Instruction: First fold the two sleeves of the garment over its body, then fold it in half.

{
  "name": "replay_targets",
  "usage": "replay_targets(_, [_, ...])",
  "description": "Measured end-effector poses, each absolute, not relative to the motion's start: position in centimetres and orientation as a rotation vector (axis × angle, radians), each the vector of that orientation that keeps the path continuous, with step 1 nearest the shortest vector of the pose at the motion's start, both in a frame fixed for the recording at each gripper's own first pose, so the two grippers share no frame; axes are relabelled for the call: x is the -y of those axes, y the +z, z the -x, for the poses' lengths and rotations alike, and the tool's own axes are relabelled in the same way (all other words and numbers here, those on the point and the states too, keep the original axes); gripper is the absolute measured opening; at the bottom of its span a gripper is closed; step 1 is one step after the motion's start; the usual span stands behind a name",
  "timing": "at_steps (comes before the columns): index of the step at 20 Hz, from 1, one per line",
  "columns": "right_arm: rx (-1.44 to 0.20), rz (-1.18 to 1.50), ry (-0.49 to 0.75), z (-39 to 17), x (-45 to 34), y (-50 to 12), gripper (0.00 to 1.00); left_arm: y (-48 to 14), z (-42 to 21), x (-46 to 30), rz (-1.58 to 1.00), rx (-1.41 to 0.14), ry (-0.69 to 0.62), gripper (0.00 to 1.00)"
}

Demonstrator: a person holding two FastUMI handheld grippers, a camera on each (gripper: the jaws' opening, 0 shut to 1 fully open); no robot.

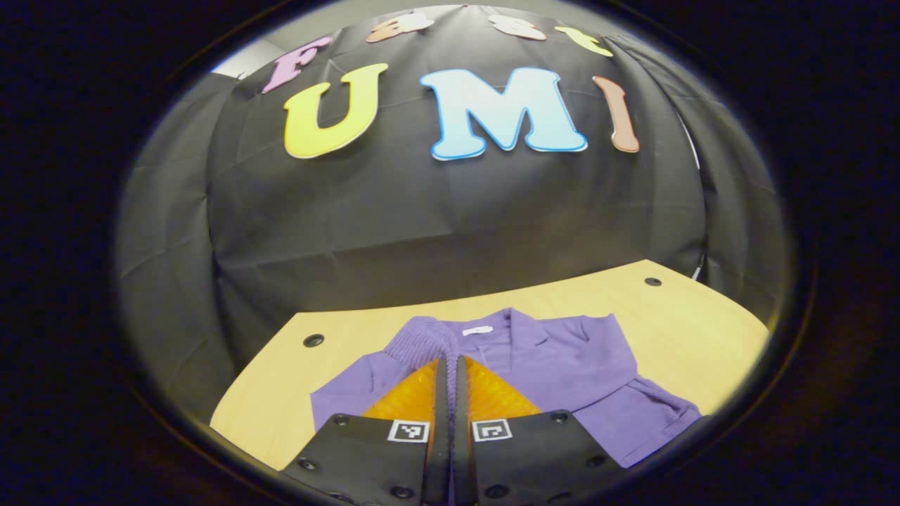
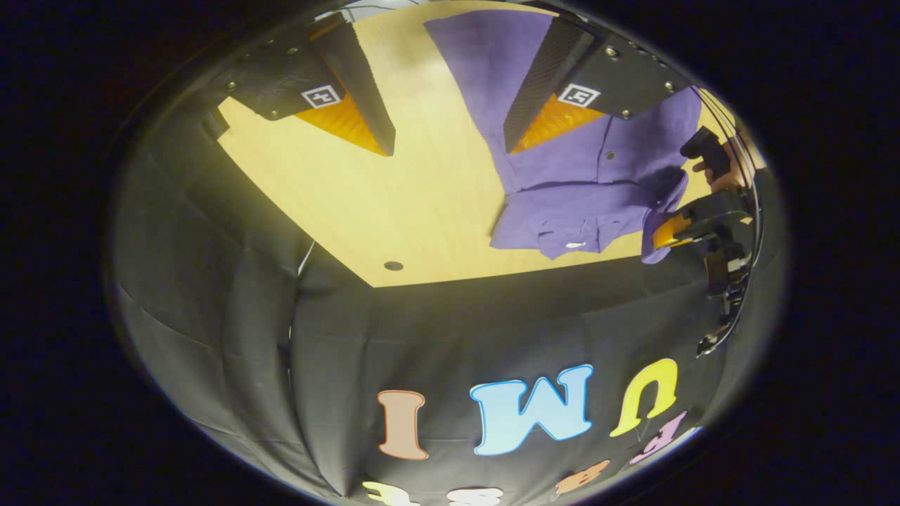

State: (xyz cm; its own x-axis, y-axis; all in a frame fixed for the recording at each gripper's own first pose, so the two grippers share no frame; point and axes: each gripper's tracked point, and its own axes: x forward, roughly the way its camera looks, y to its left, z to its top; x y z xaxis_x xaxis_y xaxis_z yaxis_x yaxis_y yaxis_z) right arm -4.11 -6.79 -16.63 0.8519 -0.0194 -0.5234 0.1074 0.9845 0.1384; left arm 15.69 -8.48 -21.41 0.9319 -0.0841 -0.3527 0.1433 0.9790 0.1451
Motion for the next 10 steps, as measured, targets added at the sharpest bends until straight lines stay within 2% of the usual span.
replay_targets(10, [-0.572, -0.173, -0.075, 5.2, 12.1, -18.9, 0.96, -23.8, -18.0, 20.6, -0.261, -0.346, -0.249, 0.08])
